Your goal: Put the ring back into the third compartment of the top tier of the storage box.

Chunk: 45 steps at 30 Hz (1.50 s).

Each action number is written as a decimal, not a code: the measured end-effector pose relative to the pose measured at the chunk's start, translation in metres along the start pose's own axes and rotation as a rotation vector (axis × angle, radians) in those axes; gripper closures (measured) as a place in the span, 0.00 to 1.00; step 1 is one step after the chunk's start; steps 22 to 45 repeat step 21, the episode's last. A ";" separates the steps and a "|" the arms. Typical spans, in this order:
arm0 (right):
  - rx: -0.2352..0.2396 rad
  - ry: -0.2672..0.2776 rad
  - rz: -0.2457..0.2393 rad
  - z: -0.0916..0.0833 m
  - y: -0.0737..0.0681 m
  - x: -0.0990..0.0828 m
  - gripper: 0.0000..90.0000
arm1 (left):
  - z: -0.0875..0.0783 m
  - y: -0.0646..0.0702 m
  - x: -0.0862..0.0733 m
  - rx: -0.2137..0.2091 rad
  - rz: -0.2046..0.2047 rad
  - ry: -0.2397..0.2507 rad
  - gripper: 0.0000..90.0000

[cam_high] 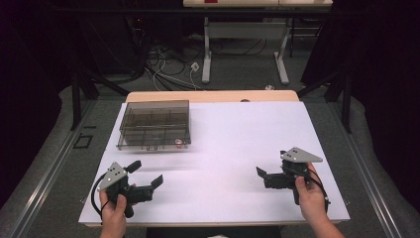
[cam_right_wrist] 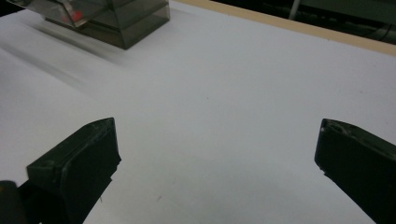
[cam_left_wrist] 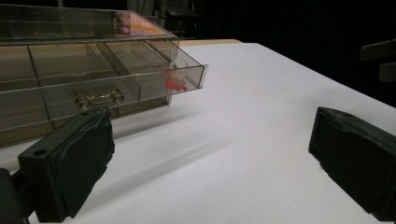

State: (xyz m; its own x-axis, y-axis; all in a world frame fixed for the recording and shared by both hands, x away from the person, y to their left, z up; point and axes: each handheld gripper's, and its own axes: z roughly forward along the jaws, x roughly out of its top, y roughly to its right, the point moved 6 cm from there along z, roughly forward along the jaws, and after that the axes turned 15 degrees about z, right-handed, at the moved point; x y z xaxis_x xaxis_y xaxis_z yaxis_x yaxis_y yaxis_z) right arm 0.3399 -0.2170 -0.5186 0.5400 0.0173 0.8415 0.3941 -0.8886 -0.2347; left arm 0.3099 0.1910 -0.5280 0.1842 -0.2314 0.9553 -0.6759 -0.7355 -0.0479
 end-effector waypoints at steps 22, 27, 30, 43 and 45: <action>-0.076 -0.019 0.121 -0.010 0.052 -0.034 0.00 | 0.000 -0.001 0.000 -0.001 0.008 -0.005 0.01; -0.076 -0.019 0.121 -0.010 0.052 -0.034 0.00 | 0.000 -0.001 0.000 -0.001 0.008 -0.005 0.01; -0.076 -0.019 0.121 -0.010 0.052 -0.034 0.00 | 0.000 -0.001 0.000 -0.001 0.008 -0.005 0.01; -0.076 -0.019 0.121 -0.010 0.052 -0.034 0.00 | 0.000 -0.001 0.000 -0.001 0.008 -0.005 0.01; -0.076 -0.019 0.121 -0.010 0.052 -0.034 0.00 | 0.000 -0.001 0.000 -0.001 0.008 -0.005 0.01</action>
